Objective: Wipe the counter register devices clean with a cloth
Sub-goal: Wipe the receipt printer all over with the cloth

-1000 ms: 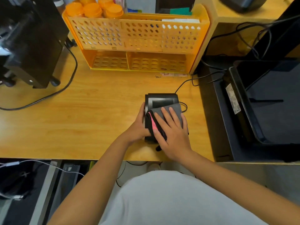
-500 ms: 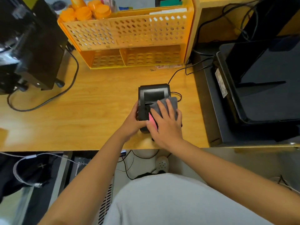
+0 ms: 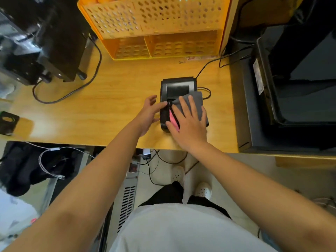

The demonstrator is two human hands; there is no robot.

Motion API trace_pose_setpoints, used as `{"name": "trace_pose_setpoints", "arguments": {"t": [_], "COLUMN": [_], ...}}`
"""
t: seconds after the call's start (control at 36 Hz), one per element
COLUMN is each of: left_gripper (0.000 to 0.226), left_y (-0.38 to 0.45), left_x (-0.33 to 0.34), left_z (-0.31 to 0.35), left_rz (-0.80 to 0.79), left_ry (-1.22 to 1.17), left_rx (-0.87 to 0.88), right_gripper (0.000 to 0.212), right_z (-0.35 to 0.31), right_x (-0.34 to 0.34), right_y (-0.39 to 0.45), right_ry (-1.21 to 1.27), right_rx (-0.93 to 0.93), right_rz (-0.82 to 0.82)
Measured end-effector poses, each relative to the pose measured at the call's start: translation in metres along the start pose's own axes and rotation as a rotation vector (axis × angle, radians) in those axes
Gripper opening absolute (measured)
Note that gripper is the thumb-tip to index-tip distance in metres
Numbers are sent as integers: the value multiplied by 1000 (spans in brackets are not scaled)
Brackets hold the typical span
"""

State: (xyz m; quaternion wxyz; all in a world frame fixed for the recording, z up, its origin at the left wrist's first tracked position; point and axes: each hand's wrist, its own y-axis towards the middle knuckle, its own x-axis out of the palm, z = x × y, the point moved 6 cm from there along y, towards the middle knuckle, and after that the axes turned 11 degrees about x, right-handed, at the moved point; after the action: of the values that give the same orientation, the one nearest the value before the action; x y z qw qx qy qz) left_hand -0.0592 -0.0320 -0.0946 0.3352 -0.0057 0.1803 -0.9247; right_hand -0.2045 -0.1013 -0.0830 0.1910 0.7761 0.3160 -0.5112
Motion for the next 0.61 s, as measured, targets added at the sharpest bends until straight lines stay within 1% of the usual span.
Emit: {"name": "trace_pose_setpoints", "arguments": {"t": [0.08, 0.17, 0.25, 0.42, 0.5, 0.61], "left_gripper": [86, 88, 83, 58, 54, 53], "left_y": [18, 35, 53, 66, 68, 71], "left_x": [4, 13, 20, 23, 21, 22], "left_z": [13, 30, 43, 45, 40, 36], "left_rz": [61, 66, 45, -100, -164, -188], "left_ry": [52, 139, 186, 190, 179, 151], "left_rx": [50, 92, 134, 132, 171, 201], "right_gripper": [66, 67, 68, 75, 74, 72], "right_z": [16, 33, 33, 10, 3, -2], "right_x": [-5, -7, -10, -16, -11, -5], "right_y": [-10, -17, -20, -20, -10, -4], "right_ry": [-64, -155, -205, -122, -111, -20], "right_rx": [5, 73, 122, 245, 304, 380], "right_rz": [38, 29, 26, 83, 76, 106]}}
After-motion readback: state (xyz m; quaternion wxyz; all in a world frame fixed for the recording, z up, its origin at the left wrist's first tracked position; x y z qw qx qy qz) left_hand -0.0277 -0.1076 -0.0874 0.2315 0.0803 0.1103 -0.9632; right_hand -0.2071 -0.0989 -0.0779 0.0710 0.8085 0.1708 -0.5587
